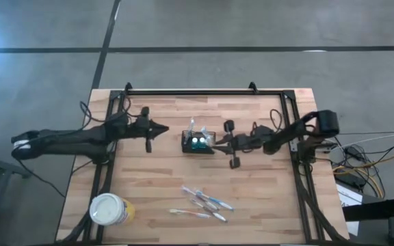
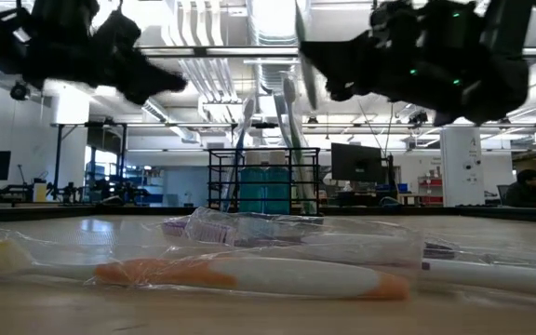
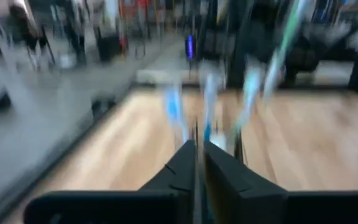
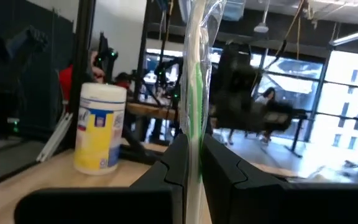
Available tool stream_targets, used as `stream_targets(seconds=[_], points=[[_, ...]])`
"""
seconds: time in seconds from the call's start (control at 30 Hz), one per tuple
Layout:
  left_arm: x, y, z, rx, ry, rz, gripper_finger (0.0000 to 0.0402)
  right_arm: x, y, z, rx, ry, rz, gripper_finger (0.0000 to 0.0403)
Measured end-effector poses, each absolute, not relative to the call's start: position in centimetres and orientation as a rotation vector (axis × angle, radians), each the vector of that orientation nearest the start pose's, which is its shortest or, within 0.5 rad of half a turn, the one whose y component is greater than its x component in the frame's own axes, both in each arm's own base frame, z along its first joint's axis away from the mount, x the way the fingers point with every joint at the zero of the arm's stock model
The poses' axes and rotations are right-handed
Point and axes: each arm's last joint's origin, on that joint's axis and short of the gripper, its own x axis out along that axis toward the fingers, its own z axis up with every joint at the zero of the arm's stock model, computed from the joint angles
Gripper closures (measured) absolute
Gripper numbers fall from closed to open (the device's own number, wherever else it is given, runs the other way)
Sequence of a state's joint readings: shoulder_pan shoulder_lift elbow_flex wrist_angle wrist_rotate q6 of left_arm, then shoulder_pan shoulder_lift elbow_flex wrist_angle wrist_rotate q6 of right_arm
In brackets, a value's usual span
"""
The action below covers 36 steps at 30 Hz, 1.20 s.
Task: Pick & Place toothbrushing station
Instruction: Put the green toothbrush into the wire organizer
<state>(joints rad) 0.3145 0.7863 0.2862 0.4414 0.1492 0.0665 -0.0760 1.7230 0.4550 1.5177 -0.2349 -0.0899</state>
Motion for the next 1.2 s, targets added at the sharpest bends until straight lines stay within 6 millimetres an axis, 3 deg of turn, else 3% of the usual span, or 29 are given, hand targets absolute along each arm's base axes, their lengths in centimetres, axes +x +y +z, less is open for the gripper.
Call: stream_targets(seconds=[0.2,0.47,0.67,1.2], points=[[18.3,5.2,22.8,0.071,-0.019,0.058,0.0289,30.9,-2.6,16.9,-0.062,-0.255,0.25,0.0381],[20.6,5.6,23.0,0.061,-0.047,0.009,0.0217,34.1,-3.4,17.2,-0.02,-0.21,0.159,0.0381],[22.3,5.7,23.7,0.056,-0.041,-0.035,0.021,35.8,-3.7,18.1,-0.044,-0.126,0.108,0.0381],[24.3,4.7,25.0,0.042,-0.051,-0.234,0.0211,35.9,-3.8,18.3,-0.05,-0.124,0.083,0.0381]])
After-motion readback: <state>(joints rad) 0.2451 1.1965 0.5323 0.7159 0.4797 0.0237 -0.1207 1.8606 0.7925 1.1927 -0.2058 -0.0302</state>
